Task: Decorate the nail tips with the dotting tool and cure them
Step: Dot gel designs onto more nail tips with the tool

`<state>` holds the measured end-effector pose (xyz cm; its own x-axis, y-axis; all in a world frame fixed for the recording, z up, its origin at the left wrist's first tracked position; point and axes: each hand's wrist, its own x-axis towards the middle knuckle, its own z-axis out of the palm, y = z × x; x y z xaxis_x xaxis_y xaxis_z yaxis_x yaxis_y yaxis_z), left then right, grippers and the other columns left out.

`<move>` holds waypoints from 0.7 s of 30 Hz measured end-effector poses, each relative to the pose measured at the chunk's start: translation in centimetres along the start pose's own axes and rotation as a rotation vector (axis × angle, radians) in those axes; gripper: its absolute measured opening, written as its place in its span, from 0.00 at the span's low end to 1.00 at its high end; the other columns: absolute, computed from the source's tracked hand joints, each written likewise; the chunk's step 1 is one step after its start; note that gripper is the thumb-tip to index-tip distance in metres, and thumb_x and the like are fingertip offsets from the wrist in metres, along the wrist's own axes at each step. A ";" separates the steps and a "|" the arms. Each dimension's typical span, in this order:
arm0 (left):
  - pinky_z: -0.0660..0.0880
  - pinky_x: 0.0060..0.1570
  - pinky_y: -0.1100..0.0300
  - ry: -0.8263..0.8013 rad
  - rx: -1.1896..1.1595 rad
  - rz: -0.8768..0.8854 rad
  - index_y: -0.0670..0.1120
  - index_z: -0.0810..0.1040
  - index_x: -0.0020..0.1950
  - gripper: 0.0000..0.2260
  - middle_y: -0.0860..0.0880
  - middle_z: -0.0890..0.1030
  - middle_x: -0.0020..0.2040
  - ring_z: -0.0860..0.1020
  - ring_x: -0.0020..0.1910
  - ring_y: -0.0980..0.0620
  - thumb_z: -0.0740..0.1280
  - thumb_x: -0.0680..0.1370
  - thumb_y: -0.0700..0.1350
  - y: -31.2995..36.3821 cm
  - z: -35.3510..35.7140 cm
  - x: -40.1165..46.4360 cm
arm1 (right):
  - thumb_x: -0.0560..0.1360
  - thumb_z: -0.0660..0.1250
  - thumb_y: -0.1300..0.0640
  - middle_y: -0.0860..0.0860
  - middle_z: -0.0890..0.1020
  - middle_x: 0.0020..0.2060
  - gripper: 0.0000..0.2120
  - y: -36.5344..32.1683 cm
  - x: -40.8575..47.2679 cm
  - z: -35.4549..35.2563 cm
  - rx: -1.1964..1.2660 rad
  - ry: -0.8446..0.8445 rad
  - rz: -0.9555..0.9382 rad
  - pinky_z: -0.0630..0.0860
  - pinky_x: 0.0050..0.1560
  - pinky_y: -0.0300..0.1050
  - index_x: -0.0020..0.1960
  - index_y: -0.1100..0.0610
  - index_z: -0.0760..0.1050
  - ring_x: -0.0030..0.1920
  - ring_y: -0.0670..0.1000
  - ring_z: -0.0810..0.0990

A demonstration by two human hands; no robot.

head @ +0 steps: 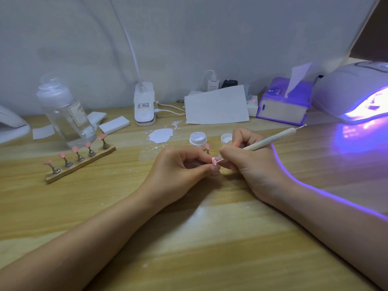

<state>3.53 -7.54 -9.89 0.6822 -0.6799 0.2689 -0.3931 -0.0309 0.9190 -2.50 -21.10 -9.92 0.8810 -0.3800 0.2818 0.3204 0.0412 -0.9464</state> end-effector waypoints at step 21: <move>0.78 0.48 0.59 0.001 0.015 0.001 0.45 0.83 0.39 0.04 0.48 0.84 0.37 0.83 0.39 0.55 0.72 0.68 0.37 0.0 0.0 0.0 | 0.67 0.64 0.73 0.45 0.67 0.17 0.18 -0.4 -0.2 0.3 -0.020 0.021 0.019 0.68 0.28 0.37 0.28 0.57 0.60 0.19 0.41 0.69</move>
<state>3.56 -7.55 -9.83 0.6827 -0.6790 0.2702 -0.4032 -0.0416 0.9142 -2.68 -20.77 -9.52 0.8792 -0.3991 0.2602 0.2963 0.0302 -0.9546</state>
